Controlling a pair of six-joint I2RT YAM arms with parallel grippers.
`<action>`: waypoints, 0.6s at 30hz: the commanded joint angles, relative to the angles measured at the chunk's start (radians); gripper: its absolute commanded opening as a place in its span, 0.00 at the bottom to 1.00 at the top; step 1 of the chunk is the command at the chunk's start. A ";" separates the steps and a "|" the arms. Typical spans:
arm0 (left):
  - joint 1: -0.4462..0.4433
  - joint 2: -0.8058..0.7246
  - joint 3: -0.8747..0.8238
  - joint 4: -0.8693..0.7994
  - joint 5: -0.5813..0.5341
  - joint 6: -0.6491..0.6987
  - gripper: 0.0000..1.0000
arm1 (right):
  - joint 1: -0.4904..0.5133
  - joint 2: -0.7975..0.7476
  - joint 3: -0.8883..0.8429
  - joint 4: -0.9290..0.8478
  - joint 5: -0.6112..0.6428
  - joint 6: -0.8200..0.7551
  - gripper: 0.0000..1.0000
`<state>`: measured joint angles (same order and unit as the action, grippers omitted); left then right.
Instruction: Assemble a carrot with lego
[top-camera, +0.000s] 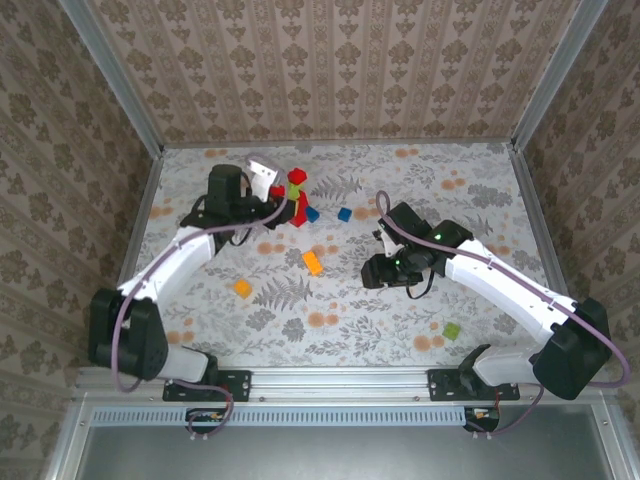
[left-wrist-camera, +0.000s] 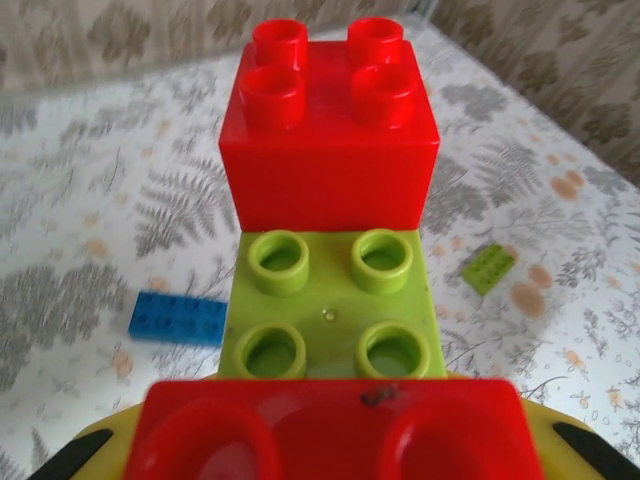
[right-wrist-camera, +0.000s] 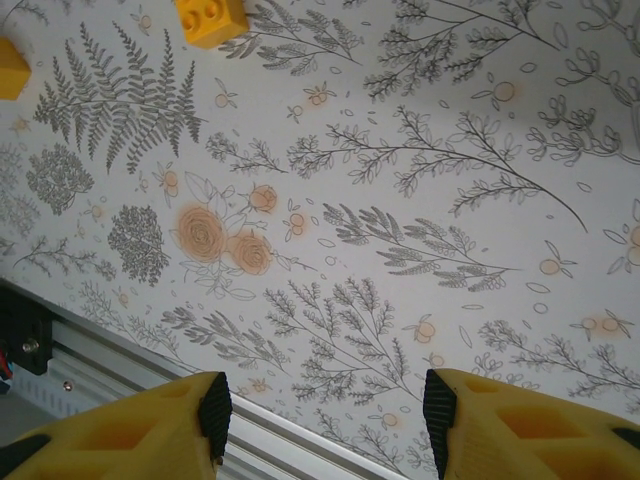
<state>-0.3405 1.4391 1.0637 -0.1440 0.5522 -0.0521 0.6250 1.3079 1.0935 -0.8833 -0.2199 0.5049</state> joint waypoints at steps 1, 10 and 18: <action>0.043 0.085 0.132 -0.221 0.036 -0.017 0.30 | -0.005 -0.025 -0.038 0.071 -0.056 -0.035 0.57; 0.141 0.395 0.498 -0.466 0.074 0.010 0.32 | -0.005 -0.014 -0.117 0.151 -0.118 -0.046 0.57; 0.172 0.707 0.874 -0.702 0.071 0.062 0.33 | -0.005 -0.009 -0.146 0.188 -0.141 -0.046 0.56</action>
<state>-0.1707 2.0701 1.8374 -0.6975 0.6048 -0.0315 0.6250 1.3079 0.9627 -0.7246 -0.3298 0.4732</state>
